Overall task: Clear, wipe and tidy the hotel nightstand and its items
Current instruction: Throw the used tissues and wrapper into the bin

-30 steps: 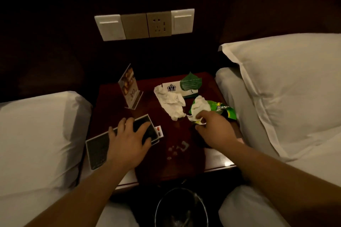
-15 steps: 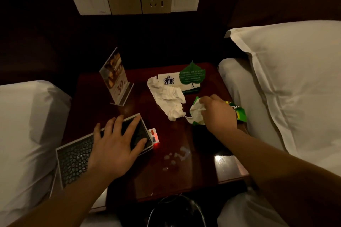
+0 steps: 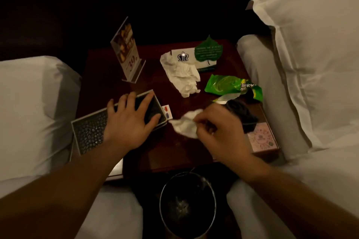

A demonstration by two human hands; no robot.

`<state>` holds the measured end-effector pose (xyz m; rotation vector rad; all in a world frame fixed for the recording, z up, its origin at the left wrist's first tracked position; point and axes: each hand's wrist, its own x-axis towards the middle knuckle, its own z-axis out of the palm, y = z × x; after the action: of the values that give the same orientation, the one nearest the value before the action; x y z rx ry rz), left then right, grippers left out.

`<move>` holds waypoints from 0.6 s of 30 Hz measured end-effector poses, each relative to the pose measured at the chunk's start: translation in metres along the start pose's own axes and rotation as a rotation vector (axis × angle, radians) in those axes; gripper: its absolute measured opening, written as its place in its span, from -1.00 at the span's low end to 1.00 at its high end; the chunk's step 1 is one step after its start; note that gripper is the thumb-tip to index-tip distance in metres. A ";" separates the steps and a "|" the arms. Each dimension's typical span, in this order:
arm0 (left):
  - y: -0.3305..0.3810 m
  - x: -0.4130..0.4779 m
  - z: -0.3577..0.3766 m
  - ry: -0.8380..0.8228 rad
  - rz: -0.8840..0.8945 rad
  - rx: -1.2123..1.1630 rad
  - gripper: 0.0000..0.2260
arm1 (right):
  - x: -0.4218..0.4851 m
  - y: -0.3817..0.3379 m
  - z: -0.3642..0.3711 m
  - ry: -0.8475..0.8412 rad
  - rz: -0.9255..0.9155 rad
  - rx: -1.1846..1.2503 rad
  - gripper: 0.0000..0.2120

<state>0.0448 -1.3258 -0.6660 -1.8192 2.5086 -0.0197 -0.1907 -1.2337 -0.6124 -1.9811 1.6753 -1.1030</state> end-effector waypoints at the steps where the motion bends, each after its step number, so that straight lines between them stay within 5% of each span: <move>1: 0.000 0.000 0.000 -0.001 0.003 -0.002 -0.37 | -0.014 -0.002 0.004 -0.056 0.019 0.037 -0.94; 10: 0.000 -0.001 0.004 0.026 0.012 -0.027 -0.35 | -0.114 0.021 0.045 -0.666 0.193 -0.092 -0.83; 18: -0.001 -0.002 0.003 0.037 0.044 -0.037 -0.37 | -0.136 0.030 0.047 -0.693 0.342 -0.113 -0.73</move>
<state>0.0464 -1.3243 -0.6688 -1.7925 2.5902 -0.0052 -0.1791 -1.1249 -0.7104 -1.7501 1.6019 -0.1639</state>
